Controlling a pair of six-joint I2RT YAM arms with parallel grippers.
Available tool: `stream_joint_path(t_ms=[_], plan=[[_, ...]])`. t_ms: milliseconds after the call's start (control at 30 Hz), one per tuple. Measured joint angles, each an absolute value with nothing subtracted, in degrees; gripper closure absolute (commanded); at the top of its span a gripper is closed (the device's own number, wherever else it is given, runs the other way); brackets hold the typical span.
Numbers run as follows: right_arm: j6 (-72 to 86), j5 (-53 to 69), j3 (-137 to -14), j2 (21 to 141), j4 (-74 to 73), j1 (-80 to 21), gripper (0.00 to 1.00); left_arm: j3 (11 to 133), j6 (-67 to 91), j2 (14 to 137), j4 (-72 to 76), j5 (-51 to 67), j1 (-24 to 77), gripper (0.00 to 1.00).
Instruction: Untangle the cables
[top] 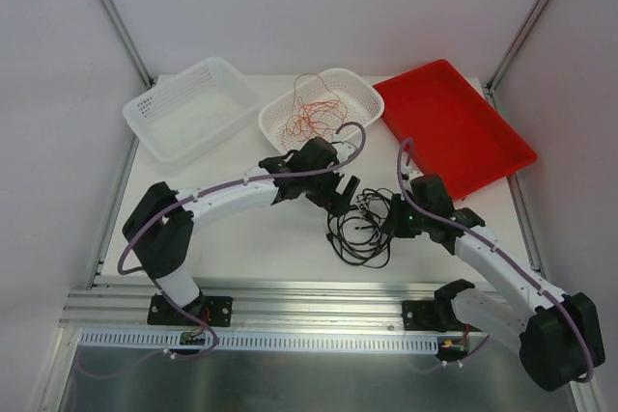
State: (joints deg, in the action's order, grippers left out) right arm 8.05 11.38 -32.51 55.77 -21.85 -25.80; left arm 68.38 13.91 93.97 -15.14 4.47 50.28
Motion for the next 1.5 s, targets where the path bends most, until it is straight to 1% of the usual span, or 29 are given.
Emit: stream_joint_path(t_ms=[67, 233, 333, 433, 533, 633, 667, 733, 767, 800, 933, 1067, 1333, 1500], plan=[[8.05, 11.4, -31.27, 55.77, -21.8, -24.73, 0.89, 70.48, 10.26, 96.77, -14.83, 6.26, 50.28, 0.09], [7.94, 11.97, -29.63, 55.7, -21.74, -22.41, 0.89, 74.85, 0.6, 103.07, -14.74, 10.2, 50.26, 0.25], [7.92, 12.36, -29.28, 55.7, -21.69, -21.58, 0.88, 77.01, -4.05, 105.86, -14.72, 12.19, 50.26, 0.29], [7.92, 12.56, -29.23, 55.7, -21.67, -21.45, 0.88, 78.04, -6.9, 107.59, -14.68, 13.93, 50.24, 0.3], [7.88, 12.75, -29.23, 55.7, -21.69, -21.32, 0.88, 79.07, -8.56, 108.97, -14.66, 15.42, 50.22, 0.37], [7.88, 12.8, -29.23, 55.72, -21.67, -21.04, 0.89, 80.01, -9.28, 110.39, -14.37, 16.69, 50.17, 0.56], [7.88, 12.84, -29.23, 55.72, -21.67, -21.04, 0.89, 80.12, -9.45, 110.69, -14.28, 17.19, 50.15, 0.69], [7.88, 12.86, -29.23, 55.72, -21.69, -21.02, 0.89, 80.12, -9.34, 110.89, -14.31, 18.02, 50.15, 0.8], [7.86, 12.86, -29.23, 55.72, -21.67, -21.02, 0.89, 80.12, -9.26, 110.89, -14.22, 18.35, 50.15, 0.88], [7.88, 12.86, -29.23, 55.72, -21.67, -21.02, 0.88, 80.09, -8.91, 110.89, -14.13, 18.59, 50.15, 1.0], [7.86, 12.88, -29.23, 55.79, -21.67, -20.97, 0.88, 77.89, -7.51, 110.24, -12.49, 17.87, 50.09, 1.0], [7.86, 12.97, -29.23, 56.25, -21.65, -20.97, 0.89, 72.62, -4.43, 106.04, -12.84, 15.51, 49.47, 1.0], [7.88, 13.78, -30.7, 60.16, -21.19, -20.86, 0.88, 61.65, 7.77, 88.55, -12.19, 10.79, 47.97, 1.0], [7.88, 13.87, -32.8, 63.31, -20.88, -20.86, 0.87, 50.35, 16.47, 76.42, -12.67, 5.32, 47.79, 1.0]])
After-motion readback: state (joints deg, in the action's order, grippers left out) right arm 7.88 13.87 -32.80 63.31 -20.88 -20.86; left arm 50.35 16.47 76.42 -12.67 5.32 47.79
